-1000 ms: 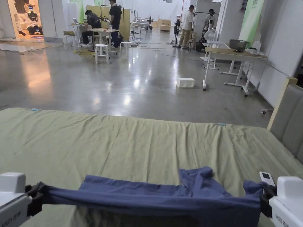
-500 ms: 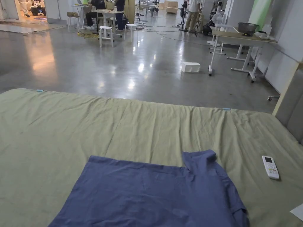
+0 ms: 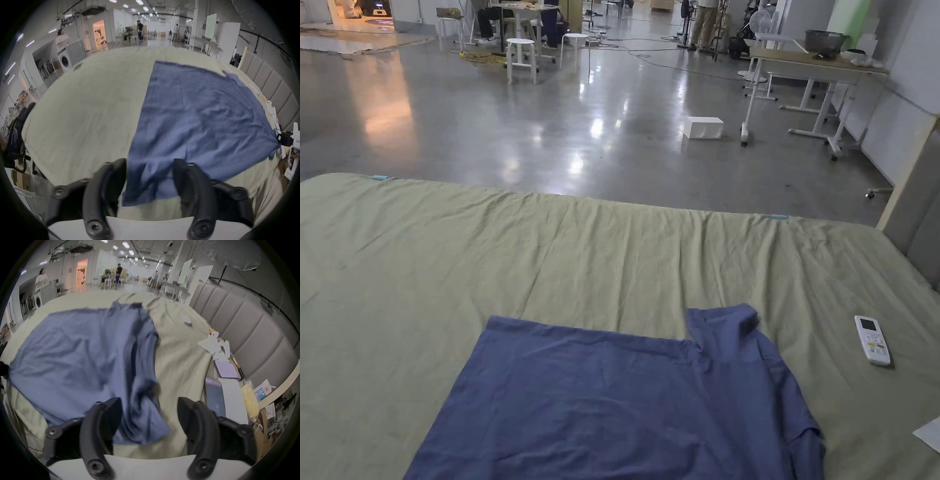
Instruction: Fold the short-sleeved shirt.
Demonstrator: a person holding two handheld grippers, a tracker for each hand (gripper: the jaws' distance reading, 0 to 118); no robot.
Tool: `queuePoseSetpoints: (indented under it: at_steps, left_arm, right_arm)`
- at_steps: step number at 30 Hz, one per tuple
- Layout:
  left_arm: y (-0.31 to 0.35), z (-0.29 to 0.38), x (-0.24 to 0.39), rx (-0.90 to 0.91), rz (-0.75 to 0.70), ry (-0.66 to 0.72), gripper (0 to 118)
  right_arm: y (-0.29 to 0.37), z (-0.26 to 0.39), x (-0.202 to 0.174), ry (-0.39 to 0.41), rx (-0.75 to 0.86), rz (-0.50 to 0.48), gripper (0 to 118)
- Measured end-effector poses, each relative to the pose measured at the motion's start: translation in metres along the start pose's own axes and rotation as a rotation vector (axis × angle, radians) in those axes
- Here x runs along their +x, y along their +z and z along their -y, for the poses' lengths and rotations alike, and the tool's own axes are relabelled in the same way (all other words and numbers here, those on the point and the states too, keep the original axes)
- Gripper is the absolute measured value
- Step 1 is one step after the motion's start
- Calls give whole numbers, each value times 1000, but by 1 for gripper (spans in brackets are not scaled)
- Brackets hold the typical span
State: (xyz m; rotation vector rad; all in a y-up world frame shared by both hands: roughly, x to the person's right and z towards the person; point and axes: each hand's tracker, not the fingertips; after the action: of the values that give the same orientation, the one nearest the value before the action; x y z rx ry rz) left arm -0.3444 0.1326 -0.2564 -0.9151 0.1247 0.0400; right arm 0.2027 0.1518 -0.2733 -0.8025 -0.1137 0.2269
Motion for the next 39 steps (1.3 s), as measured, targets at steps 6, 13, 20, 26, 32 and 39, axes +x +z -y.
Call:
queuePoseSetpoints:
  at_steps: [6,13,20,26,32,39]
  left_arm:
    - [31,-61,31,273,53,27,68]
    - [68,-115,78,614,20,-7,62]
    - [87,-133,106,770,-47,-52,14]
    - [76,-141,103,752,6,-30,0]
    - [32,-158,85,613,46,12,0]
    - [-62,-200,55,366,69,57,0]
  right_arm:
    - [36,-64,-14,-90,336,-8,86]
    - [62,-121,-44,-160,650,-5,84]
    - [70,-146,-68,-129,772,13,21]
    - [60,-157,-72,-101,803,-13,0]
    - [39,-167,-70,-105,750,-24,0]
    - [-2,-168,-66,-91,659,-21,0]
